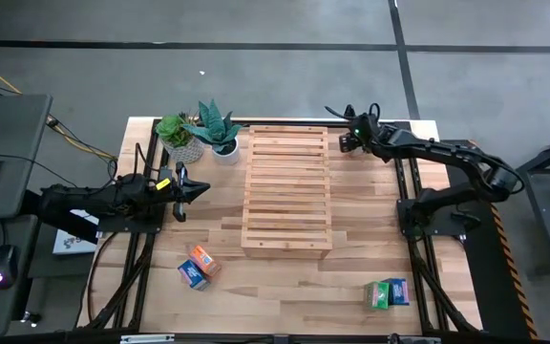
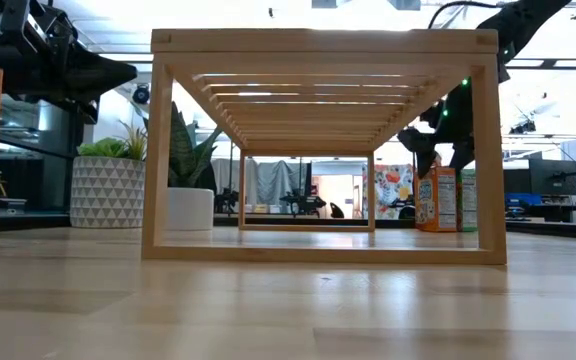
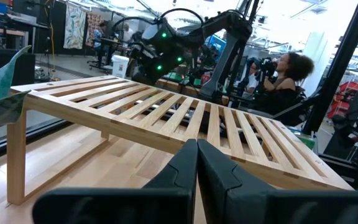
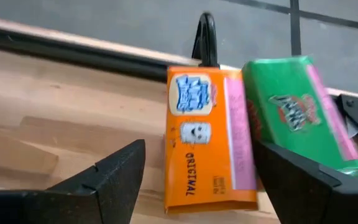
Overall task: Stack cereal on shelf
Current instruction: Put the top right orange cereal box on the shelf
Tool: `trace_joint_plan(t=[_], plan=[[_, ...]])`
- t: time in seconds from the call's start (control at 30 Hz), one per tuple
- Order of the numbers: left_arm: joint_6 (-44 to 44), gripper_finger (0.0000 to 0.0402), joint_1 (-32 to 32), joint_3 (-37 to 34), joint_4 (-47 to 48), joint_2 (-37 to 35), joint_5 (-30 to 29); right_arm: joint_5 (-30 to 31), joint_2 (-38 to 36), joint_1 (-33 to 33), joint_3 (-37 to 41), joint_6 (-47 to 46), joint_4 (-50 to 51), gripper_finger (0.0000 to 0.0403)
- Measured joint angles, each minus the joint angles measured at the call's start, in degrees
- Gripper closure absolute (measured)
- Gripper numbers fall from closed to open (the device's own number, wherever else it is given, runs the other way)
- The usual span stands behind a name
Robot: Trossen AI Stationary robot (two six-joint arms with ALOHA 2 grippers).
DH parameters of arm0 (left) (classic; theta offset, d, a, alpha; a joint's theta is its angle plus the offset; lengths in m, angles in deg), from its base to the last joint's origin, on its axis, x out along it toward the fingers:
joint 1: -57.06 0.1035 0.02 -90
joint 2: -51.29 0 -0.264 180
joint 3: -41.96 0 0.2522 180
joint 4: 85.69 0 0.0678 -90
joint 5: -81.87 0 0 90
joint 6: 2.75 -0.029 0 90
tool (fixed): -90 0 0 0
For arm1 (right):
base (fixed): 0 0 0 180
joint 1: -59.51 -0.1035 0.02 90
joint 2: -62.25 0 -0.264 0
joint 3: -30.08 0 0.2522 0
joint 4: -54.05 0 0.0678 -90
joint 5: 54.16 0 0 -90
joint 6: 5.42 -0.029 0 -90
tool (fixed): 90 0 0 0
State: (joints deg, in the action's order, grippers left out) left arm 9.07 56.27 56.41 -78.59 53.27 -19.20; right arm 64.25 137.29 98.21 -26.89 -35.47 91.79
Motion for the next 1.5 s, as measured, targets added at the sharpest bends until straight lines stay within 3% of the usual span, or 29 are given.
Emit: trace_joint_plan(t=[0.33,0.8,1.17,1.37,1.5], plan=[[0.01,0.0398,0.01,-0.01,0.00,0.02,0.01,0.58,4.83,0.00,0.00,0.00,-2.15,0.0128],[0.02,0.0398,0.02,0.00,0.00,0.00,0.00,-0.52,1.58,-0.11,0.00,0.36,-2.57,0.0288],[0.02,0.0398,0.00,-0.01,-0.02,0.01,0.01,-5.55,-10.65,-2.98,-10.13,5.14,0.38,0.0275],[0.02,0.0398,0.01,-0.01,0.00,0.01,0.00,-7.69,-12.25,-12.67,-19.75,6.18,4.53,0.0274],[0.01,0.0398,0.01,-0.01,-0.01,0.01,0.00,-3.59,-9.49,-21.59,-26.78,3.67,13.19,0.0273]])
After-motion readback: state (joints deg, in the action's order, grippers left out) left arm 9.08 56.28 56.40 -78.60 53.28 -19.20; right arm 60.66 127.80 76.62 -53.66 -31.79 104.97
